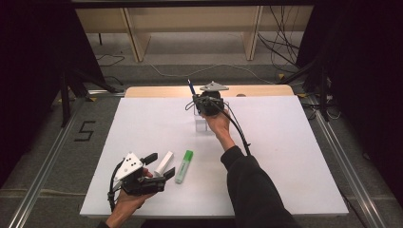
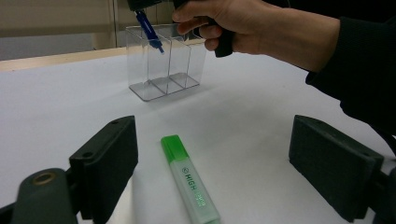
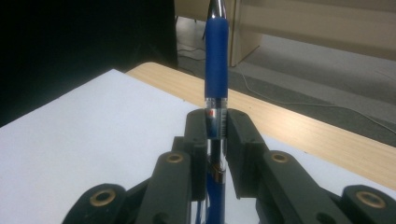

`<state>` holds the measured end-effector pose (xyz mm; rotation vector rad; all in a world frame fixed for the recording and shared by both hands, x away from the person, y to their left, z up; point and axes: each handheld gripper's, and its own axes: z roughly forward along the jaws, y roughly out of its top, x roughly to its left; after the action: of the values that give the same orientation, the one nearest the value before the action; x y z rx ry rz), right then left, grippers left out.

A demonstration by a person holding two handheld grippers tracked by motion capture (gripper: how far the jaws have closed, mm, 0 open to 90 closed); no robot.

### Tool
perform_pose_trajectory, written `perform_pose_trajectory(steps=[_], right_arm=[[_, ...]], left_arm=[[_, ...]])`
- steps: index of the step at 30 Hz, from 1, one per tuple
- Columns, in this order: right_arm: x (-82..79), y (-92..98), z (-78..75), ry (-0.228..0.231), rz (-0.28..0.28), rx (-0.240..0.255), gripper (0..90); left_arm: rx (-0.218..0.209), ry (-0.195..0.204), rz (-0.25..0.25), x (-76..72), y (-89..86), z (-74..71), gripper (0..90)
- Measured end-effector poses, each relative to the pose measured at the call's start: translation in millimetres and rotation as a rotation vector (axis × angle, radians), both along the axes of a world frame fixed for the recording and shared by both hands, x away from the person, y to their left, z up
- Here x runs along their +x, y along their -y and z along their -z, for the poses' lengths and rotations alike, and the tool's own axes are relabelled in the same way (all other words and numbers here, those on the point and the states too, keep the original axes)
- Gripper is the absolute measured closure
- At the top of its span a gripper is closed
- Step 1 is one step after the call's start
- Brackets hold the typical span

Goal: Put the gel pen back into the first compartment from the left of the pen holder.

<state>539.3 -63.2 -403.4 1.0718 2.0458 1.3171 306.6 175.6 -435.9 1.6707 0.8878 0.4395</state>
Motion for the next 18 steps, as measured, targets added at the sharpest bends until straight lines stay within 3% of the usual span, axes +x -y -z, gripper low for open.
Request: perform_pose_trajectory(steps=[18], right_arm=[[-2.5, 3.2, 9.5, -0.003, 0.017, -0.023, 79.1]], left_arm=[[0.006, -0.007, -0.003, 0.4, 0.1, 0.4, 15.0]])
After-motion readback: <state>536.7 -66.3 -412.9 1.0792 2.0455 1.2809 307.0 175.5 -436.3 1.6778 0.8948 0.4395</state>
